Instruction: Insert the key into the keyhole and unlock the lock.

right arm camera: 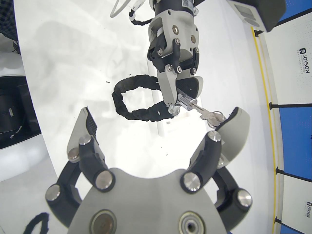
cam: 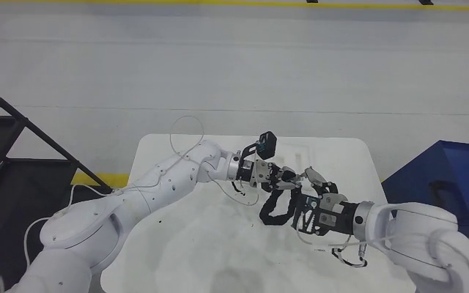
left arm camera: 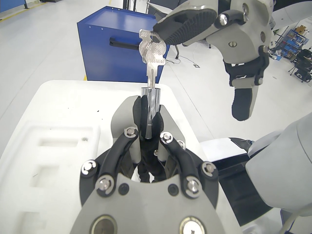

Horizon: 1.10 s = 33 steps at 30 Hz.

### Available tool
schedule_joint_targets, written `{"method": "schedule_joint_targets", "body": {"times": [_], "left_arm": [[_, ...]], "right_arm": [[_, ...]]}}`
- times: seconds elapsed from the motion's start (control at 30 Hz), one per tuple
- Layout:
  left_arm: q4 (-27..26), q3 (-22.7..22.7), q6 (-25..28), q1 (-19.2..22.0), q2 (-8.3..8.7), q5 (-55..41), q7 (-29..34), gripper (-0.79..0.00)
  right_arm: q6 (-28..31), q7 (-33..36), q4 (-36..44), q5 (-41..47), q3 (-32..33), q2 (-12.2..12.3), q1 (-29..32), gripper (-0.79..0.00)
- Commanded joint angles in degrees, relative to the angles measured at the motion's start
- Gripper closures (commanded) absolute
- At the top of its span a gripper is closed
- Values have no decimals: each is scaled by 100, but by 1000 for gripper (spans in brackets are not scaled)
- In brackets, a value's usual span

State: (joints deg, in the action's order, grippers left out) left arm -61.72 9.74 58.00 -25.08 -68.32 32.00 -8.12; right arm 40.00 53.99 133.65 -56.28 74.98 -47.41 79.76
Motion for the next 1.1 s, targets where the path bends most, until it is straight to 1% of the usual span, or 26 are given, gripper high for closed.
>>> {"method": "schedule_joint_targets", "body": {"times": [0.0,0.1,0.23,0.4,0.57,0.6,0.63,0.67,0.7,0.73,0.77,0.87,1.07], "left_arm": [[23,0,0,17,-19,58,13,0],[50,0,0,39,-41,165,3,0],[27,0,0,73,-52,452,-49,0],[5,0,0,71,-51,723,-122,0],[-82,0,0,69,-57,964,-53,0],[-88,0,0,69,-58,974,-54,0],[-90,0,0,67,-58,980,-65,0],[-90,0,0,67,-58,988,-71,0],[-90,0,0,67,-57,996,-70,0],[-88,0,0,69,-55,999,-69,0],[-94,0,0,70,-52,1001,-66,0],[-116,0,0,75,-40,995,-42,0],[-199,0,0,76,-6,959,48,0]], "right_arm": [[-38,90,0,12,-33,2,-34,-785],[-132,197,9,58,-16,6,-108,-785],[-140,232,-29,245,175,27,-197,-785],[51,270,-43,362,333,62,-234,-785],[212,300,-73,291,269,78,-348,-785],[219,309,-78,276,253,79,-367,-736],[237,325,-85,256,223,81,-396,-613],[244,335,-95,239,198,82,-425,-523],[251,346,-96,215,176,84,-454,-385],[263,362,-99,190,153,85,-479,-348],[266,384,-101,159,130,87,-502,-323],[259,457,-96,62,56,92,-554,-283],[227,595,-52,-214,-147,96,-611,-237]]}}
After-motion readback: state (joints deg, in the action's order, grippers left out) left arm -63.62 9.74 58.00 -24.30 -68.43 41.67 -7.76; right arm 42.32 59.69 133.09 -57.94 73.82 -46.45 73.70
